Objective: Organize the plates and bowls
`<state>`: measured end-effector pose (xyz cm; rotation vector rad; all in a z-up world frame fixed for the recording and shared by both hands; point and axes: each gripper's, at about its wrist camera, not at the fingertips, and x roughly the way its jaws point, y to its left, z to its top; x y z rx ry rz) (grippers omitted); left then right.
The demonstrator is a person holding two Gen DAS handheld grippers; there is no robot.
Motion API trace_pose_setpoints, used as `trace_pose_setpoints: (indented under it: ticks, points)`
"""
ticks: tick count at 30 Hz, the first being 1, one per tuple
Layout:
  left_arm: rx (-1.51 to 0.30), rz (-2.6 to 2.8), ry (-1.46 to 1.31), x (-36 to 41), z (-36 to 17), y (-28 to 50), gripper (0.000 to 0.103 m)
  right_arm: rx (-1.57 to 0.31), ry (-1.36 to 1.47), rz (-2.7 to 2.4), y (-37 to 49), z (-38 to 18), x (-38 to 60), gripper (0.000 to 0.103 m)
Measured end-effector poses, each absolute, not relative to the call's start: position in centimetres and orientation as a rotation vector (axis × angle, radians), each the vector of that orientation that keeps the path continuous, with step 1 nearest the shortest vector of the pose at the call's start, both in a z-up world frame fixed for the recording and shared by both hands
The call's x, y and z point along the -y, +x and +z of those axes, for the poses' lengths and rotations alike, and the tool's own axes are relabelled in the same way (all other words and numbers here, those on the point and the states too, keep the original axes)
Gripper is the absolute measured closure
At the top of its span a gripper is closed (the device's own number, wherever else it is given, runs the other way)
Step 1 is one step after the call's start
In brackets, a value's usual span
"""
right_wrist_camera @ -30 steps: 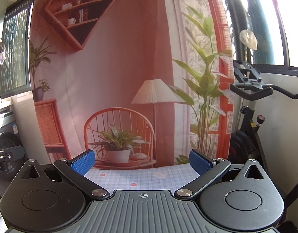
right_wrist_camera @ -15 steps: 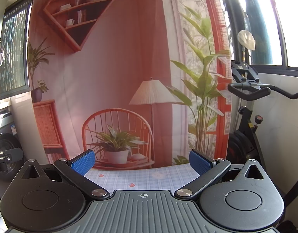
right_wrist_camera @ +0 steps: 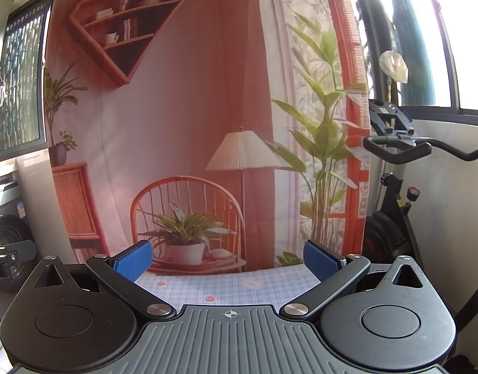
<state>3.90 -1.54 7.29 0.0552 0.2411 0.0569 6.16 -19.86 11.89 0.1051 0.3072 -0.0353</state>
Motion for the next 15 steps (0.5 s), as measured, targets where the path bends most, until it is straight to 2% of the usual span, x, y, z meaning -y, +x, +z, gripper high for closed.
trace_pose_setpoints:
  ticks: [15]
  points:
    - [-0.251,0.055,0.037,1.51,7.38,3.95,0.011,-0.307,0.105,-0.036,6.05,12.15,20.17,0.000]
